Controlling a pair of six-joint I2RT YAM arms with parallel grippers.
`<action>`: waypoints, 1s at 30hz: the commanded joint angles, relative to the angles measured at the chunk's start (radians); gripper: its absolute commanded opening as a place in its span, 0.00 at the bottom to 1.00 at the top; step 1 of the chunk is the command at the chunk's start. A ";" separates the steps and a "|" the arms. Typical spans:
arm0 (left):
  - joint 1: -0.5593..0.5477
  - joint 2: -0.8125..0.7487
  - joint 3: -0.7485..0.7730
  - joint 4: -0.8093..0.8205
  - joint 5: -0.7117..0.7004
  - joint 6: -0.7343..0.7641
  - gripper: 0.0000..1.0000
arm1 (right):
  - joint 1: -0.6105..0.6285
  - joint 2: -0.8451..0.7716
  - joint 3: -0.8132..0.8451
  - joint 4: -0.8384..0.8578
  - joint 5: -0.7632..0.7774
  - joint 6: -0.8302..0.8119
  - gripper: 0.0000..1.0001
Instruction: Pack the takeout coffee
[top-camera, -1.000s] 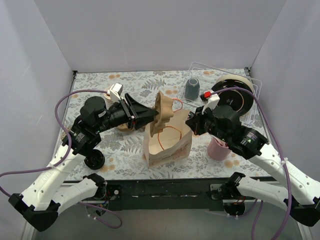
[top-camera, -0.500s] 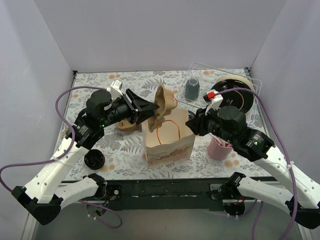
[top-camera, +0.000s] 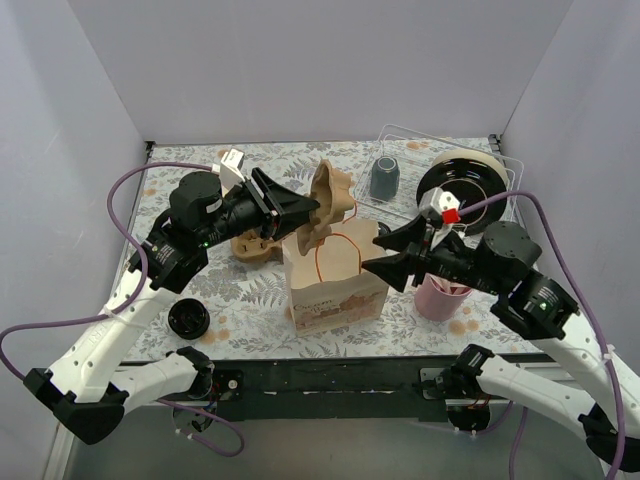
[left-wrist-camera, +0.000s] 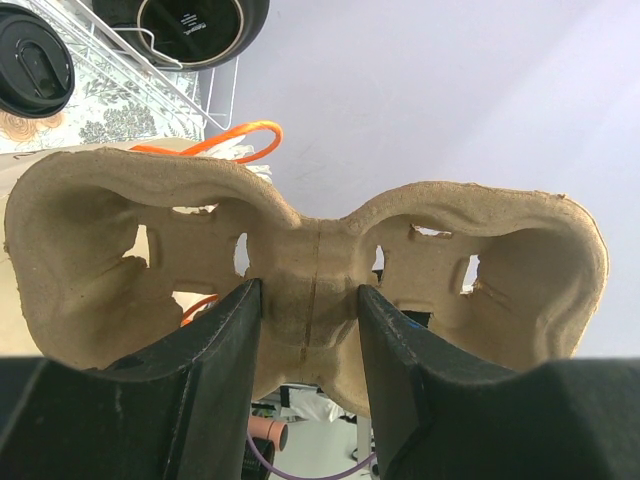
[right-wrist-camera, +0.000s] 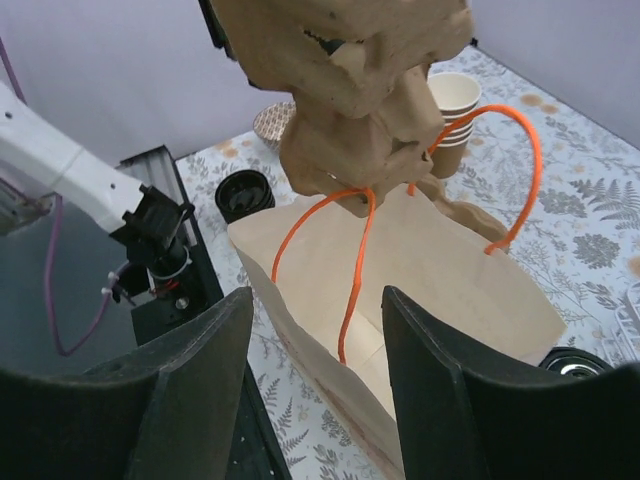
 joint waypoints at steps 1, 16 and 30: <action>-0.004 -0.027 0.005 -0.014 -0.006 0.006 0.23 | 0.003 0.082 -0.019 0.092 -0.118 -0.077 0.63; -0.004 -0.050 -0.018 -0.010 0.000 -0.042 0.21 | 0.003 0.080 -0.123 0.315 -0.259 -0.252 0.03; -0.019 -0.079 -0.045 -0.100 0.011 -0.115 0.16 | 0.004 -0.005 -0.257 0.508 -0.224 -0.281 0.01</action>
